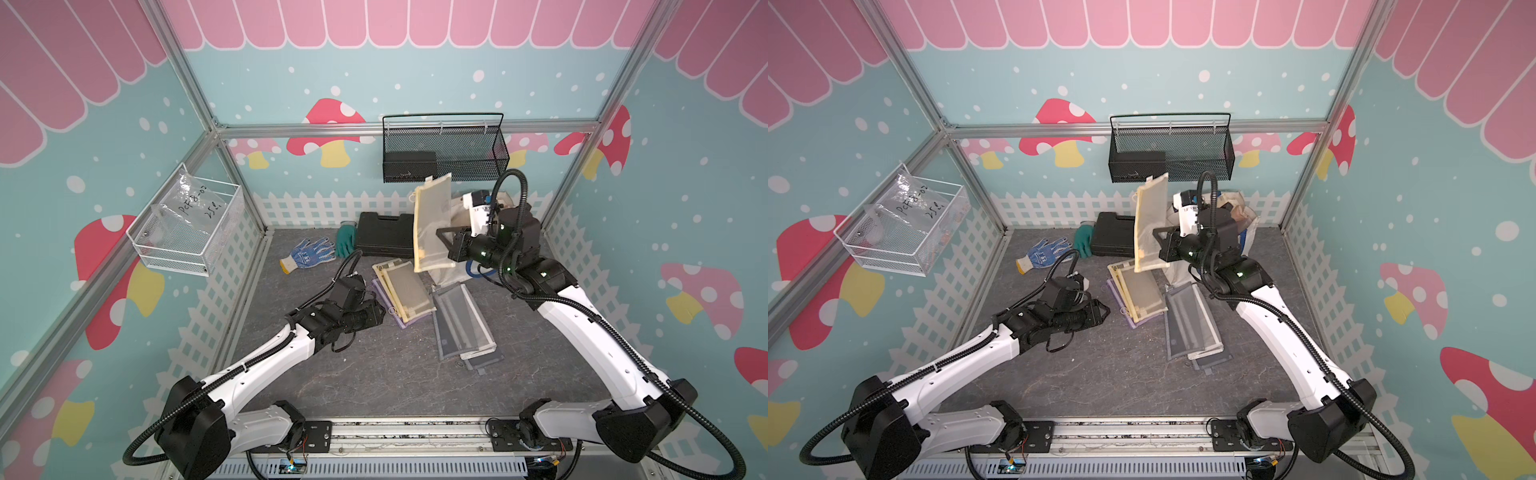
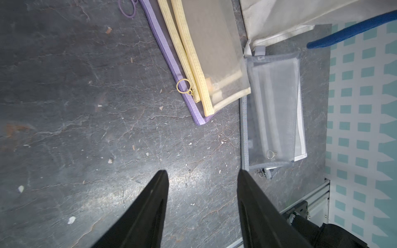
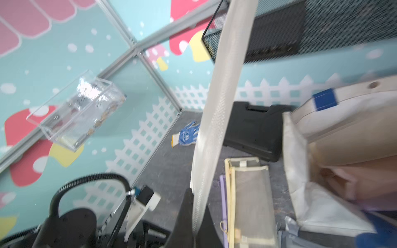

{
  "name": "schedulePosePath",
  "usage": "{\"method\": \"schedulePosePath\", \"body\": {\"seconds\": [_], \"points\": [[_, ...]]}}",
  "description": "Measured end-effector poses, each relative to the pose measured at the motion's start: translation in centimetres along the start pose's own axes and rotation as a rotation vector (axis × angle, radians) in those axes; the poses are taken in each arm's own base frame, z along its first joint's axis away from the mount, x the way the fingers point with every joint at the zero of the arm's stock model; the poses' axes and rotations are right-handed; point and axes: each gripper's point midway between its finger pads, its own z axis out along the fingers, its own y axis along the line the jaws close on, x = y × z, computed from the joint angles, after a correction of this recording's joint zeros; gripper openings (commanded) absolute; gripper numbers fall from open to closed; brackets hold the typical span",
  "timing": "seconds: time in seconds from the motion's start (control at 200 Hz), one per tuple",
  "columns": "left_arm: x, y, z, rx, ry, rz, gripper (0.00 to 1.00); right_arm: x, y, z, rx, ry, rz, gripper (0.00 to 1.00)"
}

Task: Put the pencil pouch into the canvas bag
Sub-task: Pick up the pencil pouch, then place the pencil pouch in the canvas bag.

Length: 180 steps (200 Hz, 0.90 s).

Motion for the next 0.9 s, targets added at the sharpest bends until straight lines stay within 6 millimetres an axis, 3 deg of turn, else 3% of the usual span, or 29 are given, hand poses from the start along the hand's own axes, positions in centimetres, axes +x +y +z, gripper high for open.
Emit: {"method": "schedulePosePath", "body": {"seconds": [0.215,0.345,0.47,0.605,0.901], "points": [[-0.7,-0.3,-0.5,-0.011,-0.019,0.041,0.56,-4.8,-7.8,-3.7,0.266,-0.176,0.157,0.00],[-0.7,0.0,-0.5,-0.026,-0.018,0.055,0.56,-6.6,-9.9,-6.3,0.357,-0.269,0.219,0.00],[-0.6,0.1,-0.5,-0.033,-0.015,0.064,0.57,-7.3,-12.0,-7.3,0.426,-0.311,0.259,0.00],[-0.5,0.2,-0.6,-0.038,-0.013,0.074,0.57,-7.2,-14.8,-6.4,0.508,-0.299,0.278,0.00],[-0.6,0.3,-0.6,-0.043,-0.015,0.082,0.57,-5.4,-20.2,-1.3,0.614,-0.209,0.308,0.00]]}}
